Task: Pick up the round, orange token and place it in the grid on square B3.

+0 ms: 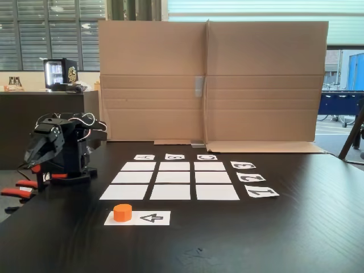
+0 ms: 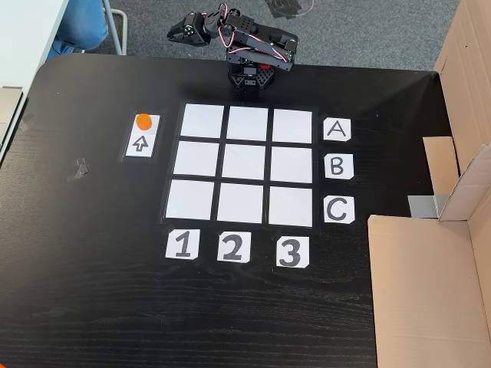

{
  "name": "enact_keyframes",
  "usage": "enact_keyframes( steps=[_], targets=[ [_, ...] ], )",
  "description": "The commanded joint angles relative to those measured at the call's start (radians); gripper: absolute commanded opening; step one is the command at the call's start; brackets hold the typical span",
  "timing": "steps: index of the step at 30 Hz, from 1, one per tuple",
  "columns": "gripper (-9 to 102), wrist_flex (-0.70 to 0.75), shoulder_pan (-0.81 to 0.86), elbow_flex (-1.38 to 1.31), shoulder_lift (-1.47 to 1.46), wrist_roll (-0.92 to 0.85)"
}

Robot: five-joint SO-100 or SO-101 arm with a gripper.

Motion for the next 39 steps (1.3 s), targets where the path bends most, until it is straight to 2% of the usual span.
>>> enact_keyframes(
  steps=[1, 16, 23, 29, 36, 39],
  targets=[
    [-1, -0.029, 0.020, 0.006, 0.006, 0.058],
    [-1, -0.028, 0.014, 0.000, -0.005, 0.054],
    [-1, 0.011, -0.051, -0.219, -0.318, 0.041],
    [-1, 0.143, -0.109, -0.529, -0.650, 0.041],
    [-1, 0.396, -0.170, -0.900, -0.999, 0.015],
    [7, 0.497, -0.204, -1.032, -1.108, 0.011]
  ],
)
